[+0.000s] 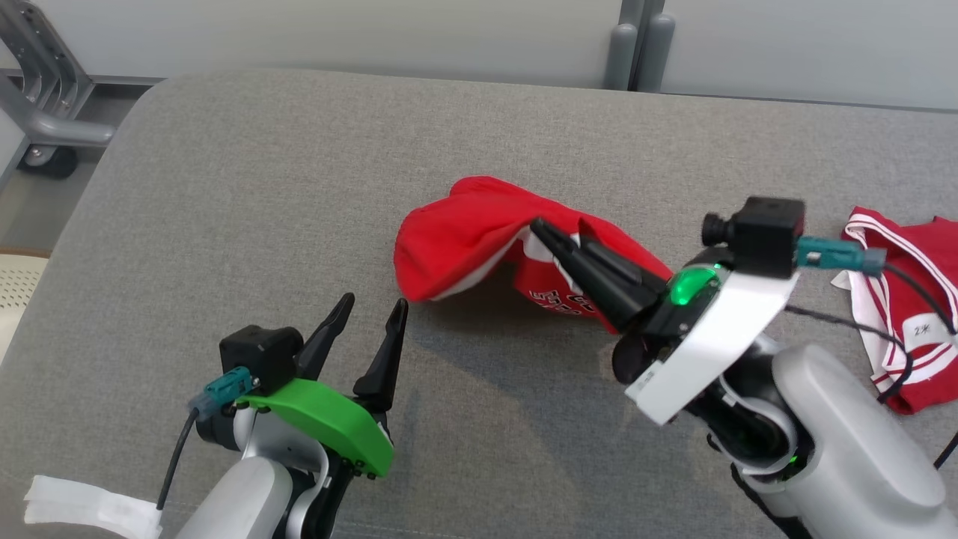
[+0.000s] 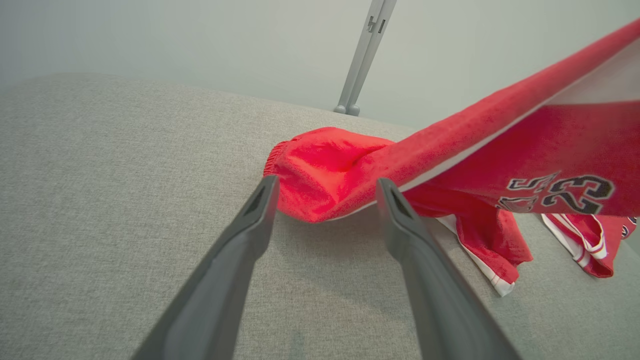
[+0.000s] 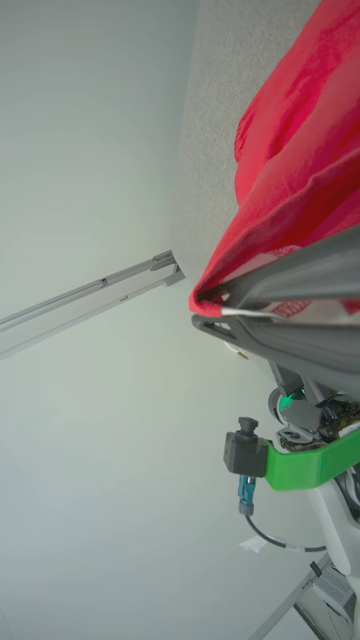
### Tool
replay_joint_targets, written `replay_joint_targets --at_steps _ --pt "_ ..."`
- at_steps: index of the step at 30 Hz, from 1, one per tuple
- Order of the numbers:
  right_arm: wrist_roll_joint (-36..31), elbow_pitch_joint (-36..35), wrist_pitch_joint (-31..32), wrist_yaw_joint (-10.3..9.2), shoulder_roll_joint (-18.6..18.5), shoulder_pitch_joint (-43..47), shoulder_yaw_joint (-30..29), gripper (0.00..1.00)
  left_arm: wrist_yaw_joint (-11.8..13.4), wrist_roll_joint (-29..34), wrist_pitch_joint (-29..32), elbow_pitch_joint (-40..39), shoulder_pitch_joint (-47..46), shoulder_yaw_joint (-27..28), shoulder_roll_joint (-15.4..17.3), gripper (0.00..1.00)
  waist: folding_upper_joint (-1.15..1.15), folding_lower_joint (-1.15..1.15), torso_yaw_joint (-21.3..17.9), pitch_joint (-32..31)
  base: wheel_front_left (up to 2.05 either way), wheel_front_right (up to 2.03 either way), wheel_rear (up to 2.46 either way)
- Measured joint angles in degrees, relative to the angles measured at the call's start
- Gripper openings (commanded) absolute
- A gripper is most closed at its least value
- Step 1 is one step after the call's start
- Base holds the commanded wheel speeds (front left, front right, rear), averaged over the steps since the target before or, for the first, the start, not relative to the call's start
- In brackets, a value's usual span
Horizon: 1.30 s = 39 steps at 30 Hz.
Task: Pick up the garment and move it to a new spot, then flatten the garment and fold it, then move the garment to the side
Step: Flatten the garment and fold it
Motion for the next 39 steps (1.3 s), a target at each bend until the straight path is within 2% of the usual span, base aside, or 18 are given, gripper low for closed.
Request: replay_joint_targets --at_steps 4,6,12,16,20,25,35,39 --pt "6.56 -3.98 1.9 -0.13 1.62 -2.54 -5.02 0.0 0.01 0.0 0.08 -0.18 0.35 0.03 0.0 1.0 0.0 0.0 0.01 -0.72 0.0 0.0 0.0" --pt "9.56 -5.42 2.72 -1.57 2.4 -3.86 -7.89 0.0 0.01 0.0 0.08 -0.38 0.88 0.12 0.0 1.0 0.0 0.0 -0.07 -1.03 0.0 0.0 0.0" --pt "15.24 -5.61 4.7 -9.82 2.66 -7.0 -19.42 0.0 0.05 0.0 0.24 -1.47 1.29 0.09 -0.18 1.0 0.0 0.0 -0.93 -1.36 0.0 0.0 0.0" --pt "15.91 -1.55 8.16 -14.66 -1.09 -6.82 -22.91 0.0 0.29 -0.01 0.3 -1.71 1.29 -0.18 -0.71 1.0 0.0 0.0 -1.51 -1.43 0.0 0.0 0.0" --pt "13.97 1.78 11.93 -14.69 -6.59 -5.09 -24.29 0.0 0.29 -0.02 0.93 -2.1 1.28 -1.91 -1.81 1.0 0.0 0.0 -1.78 -0.88 0.0 0.0 0.0" --pt "11.59 5.3 15.12 -14.66 -10.47 -1.57 -24.8 0.0 0.27 -0.26 0.99 -2.71 1.25 -2.82 -3.04 1.0 0.0 0.0 -2.11 0.22 0.0 0.0 0.0" --pt "11.46 4.58 17.08 -14.64 -10.93 -1.95 -25.83 0.0 -0.2 -0.44 1.44 -1.75 0.66 -3.85 -3.53 1.0 0.0 0.0 -2.89 2.03 0.0 0.0 0.0" --pt "10.65 4.04 17.5 -14.64 -12.41 -2.1 -26.8 0.0 -2.61 -2.5 3.94 -1.48 0.51 -7.44 -5.35 1.0 0.0 0.0 -2.69 2.77 0.0 0.0 0.0"
